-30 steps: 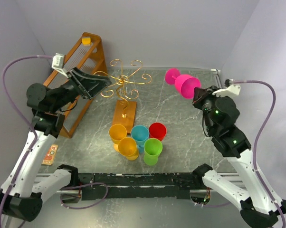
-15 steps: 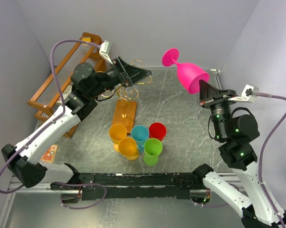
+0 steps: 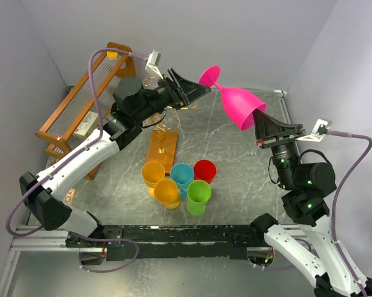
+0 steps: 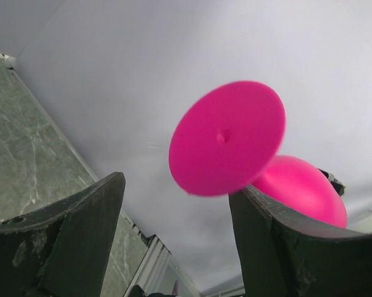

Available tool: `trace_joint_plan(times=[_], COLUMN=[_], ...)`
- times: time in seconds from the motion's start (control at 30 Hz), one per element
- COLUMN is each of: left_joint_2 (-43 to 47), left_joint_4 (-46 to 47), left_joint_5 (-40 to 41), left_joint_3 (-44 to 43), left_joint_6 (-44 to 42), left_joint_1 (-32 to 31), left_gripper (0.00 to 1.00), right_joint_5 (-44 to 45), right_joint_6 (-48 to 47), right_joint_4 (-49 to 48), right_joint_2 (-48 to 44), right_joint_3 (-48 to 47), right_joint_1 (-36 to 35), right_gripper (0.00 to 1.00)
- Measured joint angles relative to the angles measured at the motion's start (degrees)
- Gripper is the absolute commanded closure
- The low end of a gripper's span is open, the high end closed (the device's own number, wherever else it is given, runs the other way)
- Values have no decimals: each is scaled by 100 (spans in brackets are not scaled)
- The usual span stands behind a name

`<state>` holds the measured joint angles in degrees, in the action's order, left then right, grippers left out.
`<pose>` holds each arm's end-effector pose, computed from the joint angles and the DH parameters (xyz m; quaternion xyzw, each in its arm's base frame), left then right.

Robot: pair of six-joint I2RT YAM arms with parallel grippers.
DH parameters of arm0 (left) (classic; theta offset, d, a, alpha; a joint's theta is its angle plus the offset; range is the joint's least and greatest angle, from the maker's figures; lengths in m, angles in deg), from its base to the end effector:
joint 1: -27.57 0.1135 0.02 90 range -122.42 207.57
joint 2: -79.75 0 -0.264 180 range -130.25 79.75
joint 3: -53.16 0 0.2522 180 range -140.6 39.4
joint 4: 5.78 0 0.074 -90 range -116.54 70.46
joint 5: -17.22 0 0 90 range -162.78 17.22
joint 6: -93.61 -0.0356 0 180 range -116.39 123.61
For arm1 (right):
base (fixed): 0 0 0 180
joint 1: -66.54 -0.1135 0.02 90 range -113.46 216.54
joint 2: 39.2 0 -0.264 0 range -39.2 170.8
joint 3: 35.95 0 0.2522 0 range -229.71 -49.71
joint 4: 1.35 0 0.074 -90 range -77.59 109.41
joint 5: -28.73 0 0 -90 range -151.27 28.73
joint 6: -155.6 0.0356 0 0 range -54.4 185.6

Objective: Place the wine glass upside down on the wine glass rack

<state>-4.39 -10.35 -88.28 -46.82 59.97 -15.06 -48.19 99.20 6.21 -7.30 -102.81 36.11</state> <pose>0.2451 -0.2385 0.4661 0.0284 0.6364 -0.6380 0.4325 0.0895 0.0432 0.4475 0.1116 0.5132 0.3999 0.7512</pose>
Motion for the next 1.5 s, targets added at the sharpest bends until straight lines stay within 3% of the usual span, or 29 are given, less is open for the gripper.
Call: trace_joint_plan(times=[0.23,0.53,0.83,1.13,1.23,1.5], left_joint_2=[-9,-9,79,170,188,269], left_joint_4=[372,1235,1458,1451,1464,1572], left_joint_5=[181,199,236,201,199,240], left_joint_3=[13,221,289,319,354,470], left_joint_6=[313,944,1165,1272,1346,1456], left_joint_1=[-24,-26,-35,-33,-33,-33], left_gripper=[32,35,15,7,11,39], right_joint_5=[-387,-758,-1102,-1222,-1220,-1224], right_joint_6=[144,317,323,310,330,367], right_joint_4=[-424,-822,-1257,-2015,-2243,-2459], right_joint_2=[13,275,581,944,1032,1263], right_joint_3=[179,219,267,293,332,494], right_joint_1=[0,15,31,20,20,17], right_gripper=[100,100,100,100,100,100])
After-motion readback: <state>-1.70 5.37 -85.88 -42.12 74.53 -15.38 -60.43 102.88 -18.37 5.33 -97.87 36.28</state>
